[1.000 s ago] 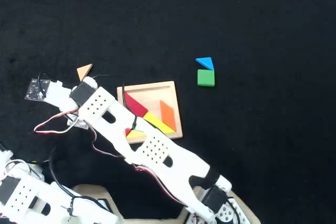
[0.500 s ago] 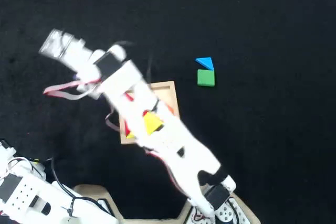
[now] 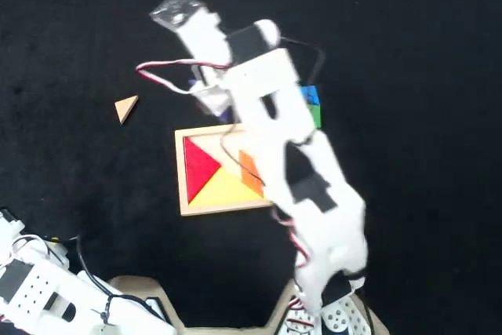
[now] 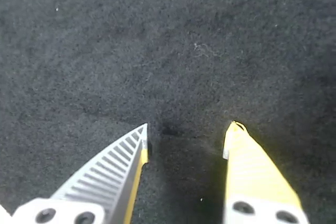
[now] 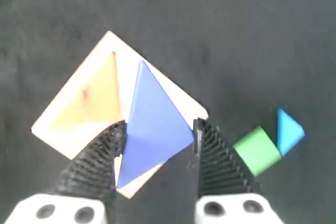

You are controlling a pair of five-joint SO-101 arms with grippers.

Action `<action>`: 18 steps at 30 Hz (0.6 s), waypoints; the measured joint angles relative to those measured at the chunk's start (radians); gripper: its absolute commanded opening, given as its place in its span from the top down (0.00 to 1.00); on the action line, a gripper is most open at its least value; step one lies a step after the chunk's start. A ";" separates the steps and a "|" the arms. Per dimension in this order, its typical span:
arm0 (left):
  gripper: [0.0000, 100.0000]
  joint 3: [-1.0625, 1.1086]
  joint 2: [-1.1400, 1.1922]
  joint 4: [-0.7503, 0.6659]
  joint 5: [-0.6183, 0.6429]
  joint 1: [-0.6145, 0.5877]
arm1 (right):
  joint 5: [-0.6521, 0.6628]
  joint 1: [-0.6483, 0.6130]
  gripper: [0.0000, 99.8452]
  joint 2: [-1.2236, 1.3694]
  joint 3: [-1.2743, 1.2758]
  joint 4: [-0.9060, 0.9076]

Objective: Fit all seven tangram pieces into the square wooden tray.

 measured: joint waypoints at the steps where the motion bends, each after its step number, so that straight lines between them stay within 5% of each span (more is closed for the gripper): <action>1: 0.77 0.000 0.000 0.000 0.000 0.000 | 0.000 0.020 0.96 -0.060 0.058 0.000; 6: 0.77 0.002 0.000 0.000 0.000 0.003 | 0.037 0.147 0.96 -0.321 0.402 -0.075; 12: 0.77 0.014 0.000 0.000 0.000 0.005 | 0.061 0.175 0.95 -0.440 0.910 -0.460; 18: 0.77 0.015 0.000 0.000 0.000 0.005 | 0.035 0.163 0.95 -0.336 0.968 -0.569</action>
